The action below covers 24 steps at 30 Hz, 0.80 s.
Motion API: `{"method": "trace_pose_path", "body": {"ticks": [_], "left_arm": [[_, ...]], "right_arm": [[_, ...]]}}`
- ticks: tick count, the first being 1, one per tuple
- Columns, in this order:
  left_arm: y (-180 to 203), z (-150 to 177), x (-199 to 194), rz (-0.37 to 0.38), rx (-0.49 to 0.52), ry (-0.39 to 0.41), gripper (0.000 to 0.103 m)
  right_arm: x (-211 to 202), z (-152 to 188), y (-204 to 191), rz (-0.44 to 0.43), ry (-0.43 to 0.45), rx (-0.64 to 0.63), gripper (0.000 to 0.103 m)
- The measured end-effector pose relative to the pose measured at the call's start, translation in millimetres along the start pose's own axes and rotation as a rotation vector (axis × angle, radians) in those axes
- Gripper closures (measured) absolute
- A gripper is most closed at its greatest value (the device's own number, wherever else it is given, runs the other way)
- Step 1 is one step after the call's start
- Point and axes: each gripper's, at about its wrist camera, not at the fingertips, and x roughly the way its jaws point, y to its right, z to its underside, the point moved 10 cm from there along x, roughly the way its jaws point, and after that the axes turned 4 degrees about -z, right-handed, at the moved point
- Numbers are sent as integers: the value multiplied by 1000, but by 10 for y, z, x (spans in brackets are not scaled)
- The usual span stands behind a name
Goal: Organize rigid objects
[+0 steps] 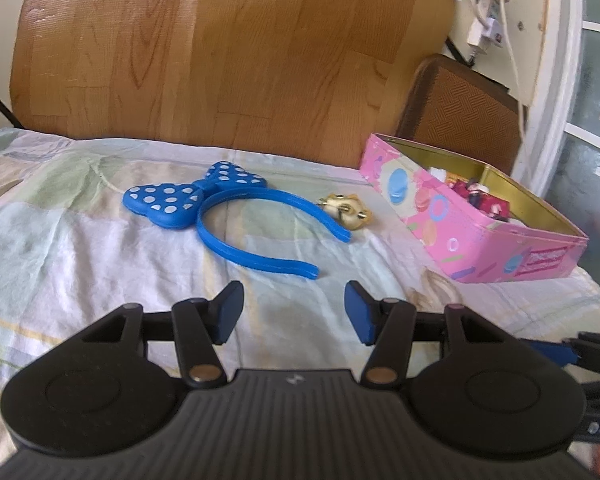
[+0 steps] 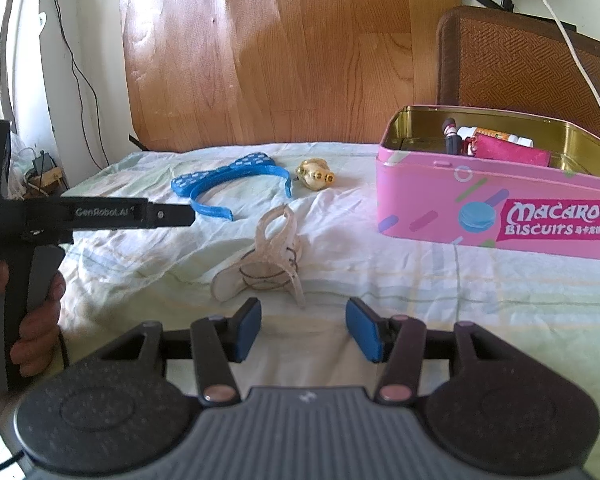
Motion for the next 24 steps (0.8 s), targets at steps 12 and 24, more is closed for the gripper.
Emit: {"method": "trace_pose_path", "body": {"ticks": [12, 24], "left_arm": [[739, -84, 66, 318, -60, -197, 45], [1100, -348, 262, 323, -3, -177, 62]], "right_arm": [[124, -161, -93, -17, -7, -160, 54], [-32, -454, -34, 5, 113, -218, 95]]}}
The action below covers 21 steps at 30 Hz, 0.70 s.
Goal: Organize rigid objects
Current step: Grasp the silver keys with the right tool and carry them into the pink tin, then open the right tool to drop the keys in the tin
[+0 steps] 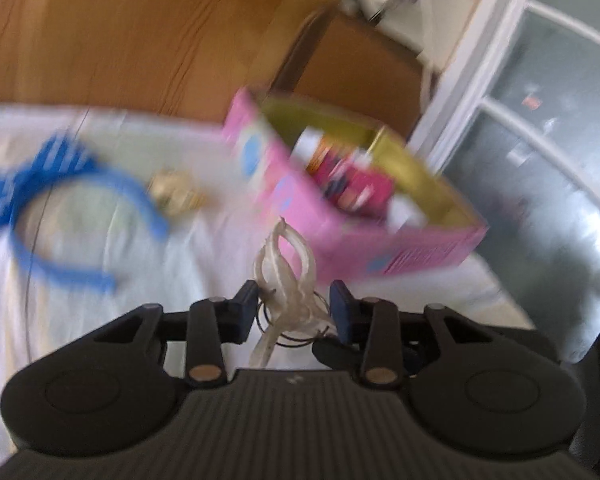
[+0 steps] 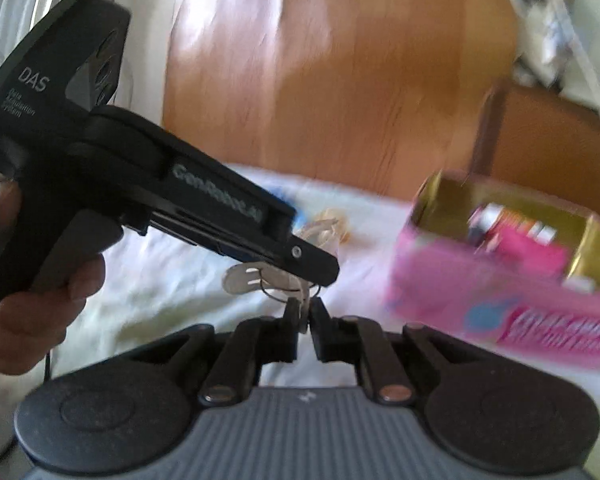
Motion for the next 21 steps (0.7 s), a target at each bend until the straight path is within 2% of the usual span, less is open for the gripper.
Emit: {"method": "trace_pose_path", "body": {"ticks": [3, 6, 12, 17, 19, 20, 21], "left_arm": [[258, -351, 61, 25, 66, 54, 62], [487, -604, 264, 45, 129, 98, 61], [757, -798, 790, 86, 124, 56, 62], [1082, -853, 1139, 121, 174, 38, 60], [1191, -835, 1307, 104, 208, 23, 51], [1198, -838, 1364, 81, 219, 24, 48], [1188, -836, 1392, 57, 224, 30, 48]], "right_arm": [[-99, -263, 273, 61, 84, 13, 95], [-87, -414, 567, 127, 124, 29, 95], [81, -422, 1144, 223, 102, 66, 95], [86, -313, 1556, 320, 107, 114, 95], [83, -250, 1758, 371, 103, 157, 92], [77, -207, 1835, 398, 104, 180, 83], [68, -153, 1937, 416, 108, 216, 69]]}}
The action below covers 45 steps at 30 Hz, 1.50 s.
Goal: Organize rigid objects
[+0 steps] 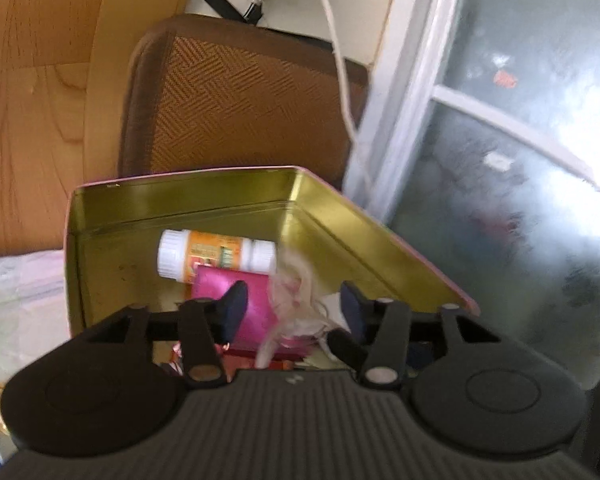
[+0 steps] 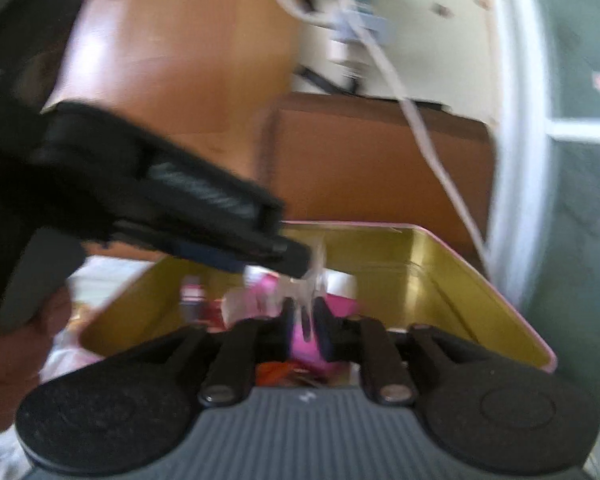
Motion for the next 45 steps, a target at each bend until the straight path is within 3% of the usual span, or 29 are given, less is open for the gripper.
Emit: {"method": "trace_pose_path", "body": {"ticks": [5, 10, 14, 17, 19, 22, 25, 27, 30, 34, 40, 43, 45], "left_arm": [[-190, 9, -129, -36, -57, 36, 48], [-518, 12, -695, -103, -108, 128, 47], [-1000, 259, -1350, -247, -119, 187, 44], [-1578, 636, -1766, -403, -180, 164, 44], [-1982, 928, -1953, -488, -261, 109, 44], [-2446, 1274, -2155, -578, -378, 60, 45], [-2627, 1377, -2173, -562, -462, 51, 46], [-2637, 1361, -2137, -544, -467, 57, 46], [-2549, 1329, -2070, -518, -458, 71, 46], [-2497, 1381, -2062, -481, -429, 94, 46], [-2482, 1468, -2008, -468, -390, 106, 46], [-2484, 1484, -1978, -466, -379, 100, 46], [-2481, 1495, -1972, -468, -375, 95, 46]], "right_arm": [[-8, 86, 279, -28, 4, 134, 66], [-168, 15, 394, -29, 70, 190, 66], [-277, -69, 473, -10, 142, 221, 66], [-381, -148, 491, -14, 204, 253, 65], [-501, -245, 345, -62, 246, 251, 65], [-650, -368, -223, -216, 263, 166, 65], [-627, -333, -1006, -370, 185, 16, 66], [-462, -211, -1512, -401, 96, -119, 68], [-84, 0, -1987, -404, -40, -208, 73], [393, 101, -2229, -286, -112, -321, 75], [774, 238, -2397, -271, -207, -357, 71], [894, 305, -2361, -230, -237, -349, 64], [929, 358, -2292, -212, -262, -334, 67]]}}
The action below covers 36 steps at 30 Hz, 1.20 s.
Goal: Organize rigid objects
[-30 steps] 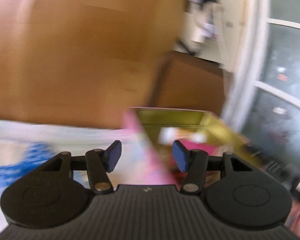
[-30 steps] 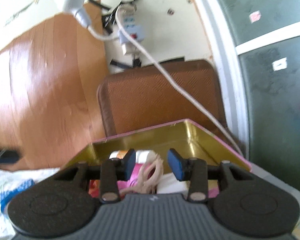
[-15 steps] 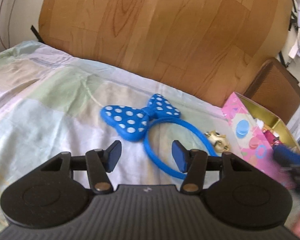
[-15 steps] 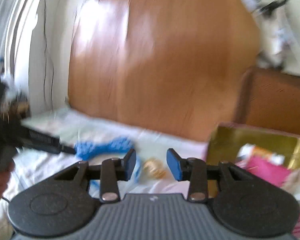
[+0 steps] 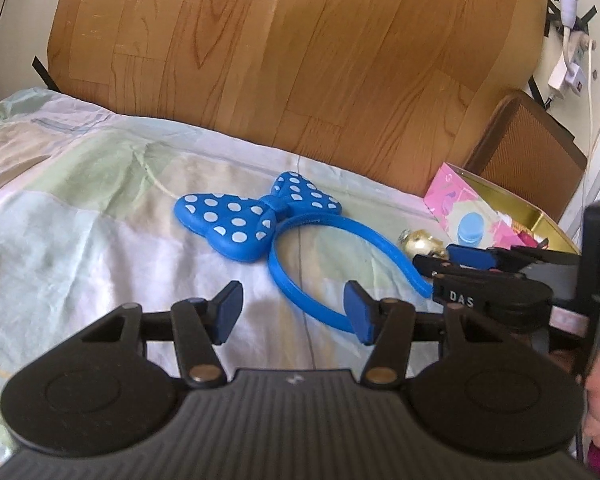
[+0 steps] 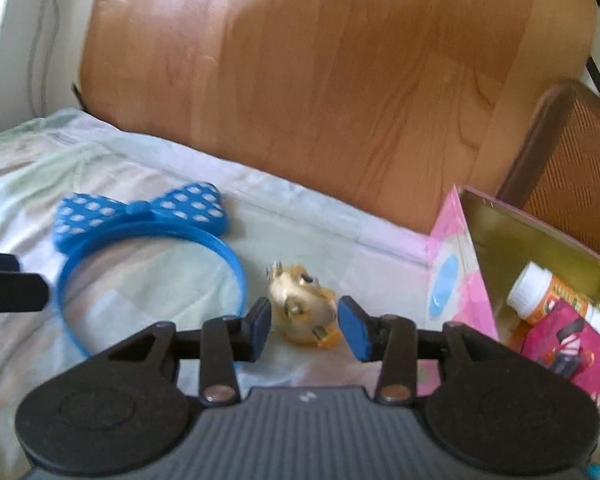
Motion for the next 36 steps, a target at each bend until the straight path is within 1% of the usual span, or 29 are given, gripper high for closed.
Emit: {"method": "trace_pose_path", "body": {"ticks": [2, 5, 9, 11, 13, 14, 17, 19, 20, 22, 26, 29, 31, 33, 36], "left_arm": [[1, 10, 4, -6, 7, -3, 46], [17, 15, 0, -15, 25, 3, 46], [31, 21, -5, -27, 47, 12, 46], [41, 23, -11, -34, 57, 16, 46], [52, 24, -17, -43, 69, 21, 46], [59, 24, -20, -49, 77, 24, 46], [85, 25, -32, -67, 102, 35, 46], [102, 25, -42, -80, 121, 43, 45], [107, 26, -47, -86, 128, 46, 45], [115, 27, -49, -97, 140, 51, 45], [113, 31, -59, -119, 157, 60, 45], [111, 32, -68, -131, 168, 65, 45], [116, 35, -69, -137, 175, 65, 45], [121, 37, -67, -140, 180, 64, 45], [121, 39, -65, -141, 183, 64, 45]], "right_arm": [[2, 19, 15, -16, -8, 15, 68], [-99, 30, 10, -17, 23, 32, 68], [-509, 58, -7, -41, 108, 74, 70], [-742, 115, -27, -75, 131, 92, 72], [-993, 221, -59, -118, 139, 107, 91], [-1102, 284, -82, -141, 136, 108, 98], [-1397, 513, -126, -163, 118, 108, 98], [-1498, 656, -137, -169, 101, 114, 97], [-1536, 718, -137, -172, 94, 120, 94], [-1577, 802, -128, -174, 93, 129, 93], [-1618, 802, -73, -176, 105, 163, 90], [-1688, 792, -51, -172, 136, 172, 80], [-1731, 806, -27, -166, 154, 182, 77], [-1752, 835, 23, -156, 164, 207, 69], [-1748, 921, 113, -150, 160, 261, 69]]}}
